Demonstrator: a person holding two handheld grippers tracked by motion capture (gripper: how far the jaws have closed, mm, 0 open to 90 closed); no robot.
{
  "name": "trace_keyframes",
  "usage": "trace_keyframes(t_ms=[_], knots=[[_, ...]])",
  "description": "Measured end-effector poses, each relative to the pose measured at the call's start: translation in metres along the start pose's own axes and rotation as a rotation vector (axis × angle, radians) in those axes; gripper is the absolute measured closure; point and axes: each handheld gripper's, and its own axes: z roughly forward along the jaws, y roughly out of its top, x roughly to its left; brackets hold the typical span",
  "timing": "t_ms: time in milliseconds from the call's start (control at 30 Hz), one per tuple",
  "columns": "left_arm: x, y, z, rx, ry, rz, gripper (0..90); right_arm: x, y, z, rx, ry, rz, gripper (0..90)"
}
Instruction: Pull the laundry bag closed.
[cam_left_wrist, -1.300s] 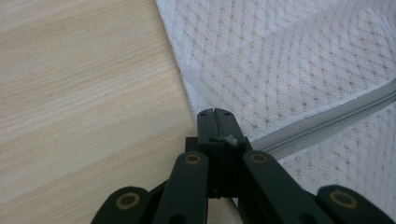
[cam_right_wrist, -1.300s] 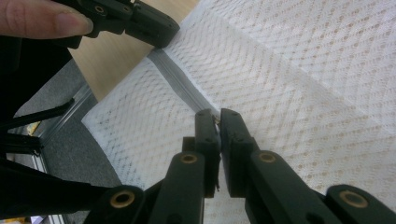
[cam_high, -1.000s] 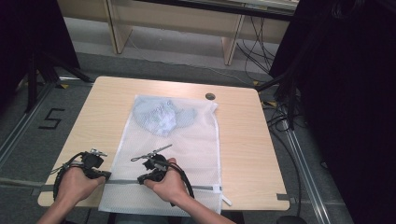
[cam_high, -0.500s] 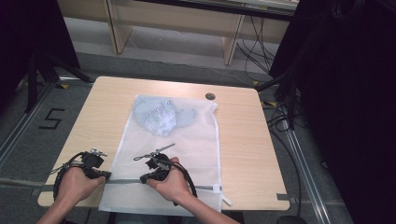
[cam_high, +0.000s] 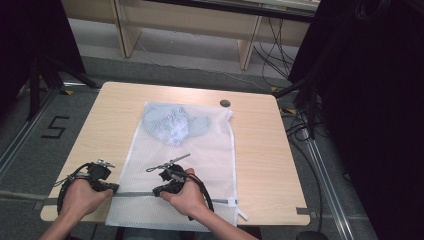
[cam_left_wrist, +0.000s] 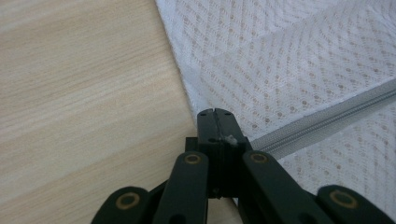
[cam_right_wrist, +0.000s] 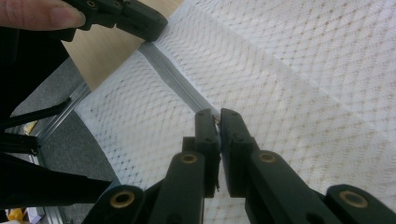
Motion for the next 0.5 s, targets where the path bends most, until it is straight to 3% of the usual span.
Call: trace_keyframes(t_ms=[500], knots=[[0.0003, 0.0001, -0.0002, 0.003, 0.001, 0.009, 90.0, -0.0043, -0.0032, -0.0073, -0.001, -0.007, 0.007, 87.1]])
